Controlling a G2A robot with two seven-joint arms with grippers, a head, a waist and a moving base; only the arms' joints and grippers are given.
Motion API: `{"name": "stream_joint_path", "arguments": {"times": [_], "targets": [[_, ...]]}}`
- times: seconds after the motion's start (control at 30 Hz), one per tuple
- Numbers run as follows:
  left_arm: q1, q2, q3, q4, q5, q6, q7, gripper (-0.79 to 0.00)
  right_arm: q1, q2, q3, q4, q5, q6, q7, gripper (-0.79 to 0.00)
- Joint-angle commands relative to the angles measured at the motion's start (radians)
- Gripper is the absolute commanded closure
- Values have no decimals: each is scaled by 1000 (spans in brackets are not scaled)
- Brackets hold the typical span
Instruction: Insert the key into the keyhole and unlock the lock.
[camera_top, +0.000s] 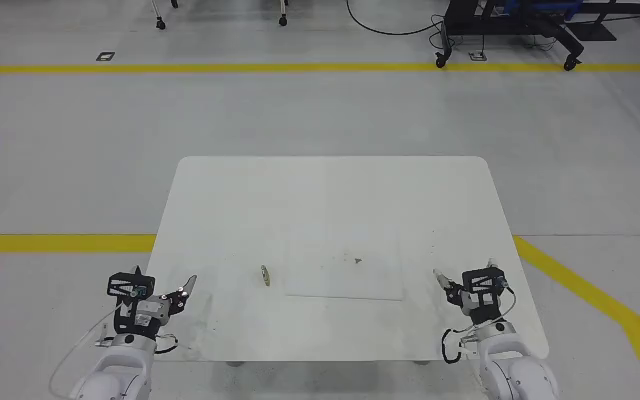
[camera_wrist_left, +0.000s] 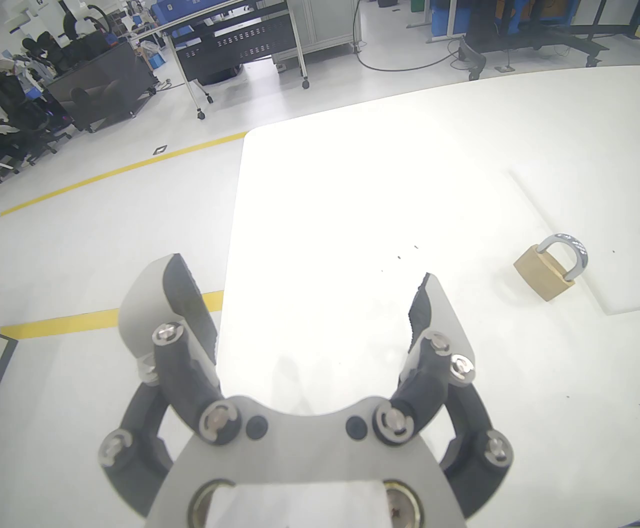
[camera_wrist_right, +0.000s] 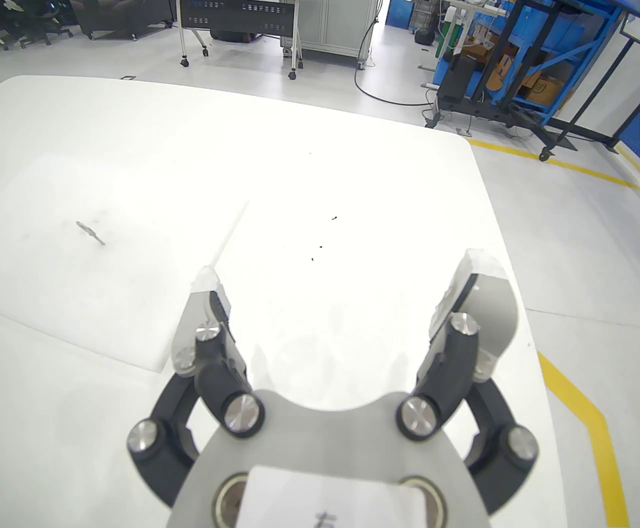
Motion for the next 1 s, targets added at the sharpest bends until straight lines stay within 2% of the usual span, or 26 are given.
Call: {"name": "stream_joint_path", "arguments": {"times": [0.0,0.13,0.27,0.63,0.67,0.83,0.93,0.97], "targets": [[0,0,0,0,0,0,0,-785,19,-2,-21,3,13,-22,3,-785],[0,0,0,0,0,0,0,-785,109,-12,-101,56,85,-104,26,-785],[0,0,0,0,0,0,0,-785,186,-24,-193,113,55,-96,57,-785],[0,0,0,0,0,0,0,-785,188,-24,-208,118,43,-113,81,-785],[0,0,0,0,0,0,0,-785,206,-24,-235,113,24,-158,123,-785],[0,0,0,0,0,0,0,-785,356,-17,-282,186,147,-545,259,-785],[0,0,0,0,0,0,0,-785,456,-19,-320,258,181,-644,337,-785],[0,0,0,0,0,0,0,-785,488,-21,-333,280,172,-634,366,-736]]}}
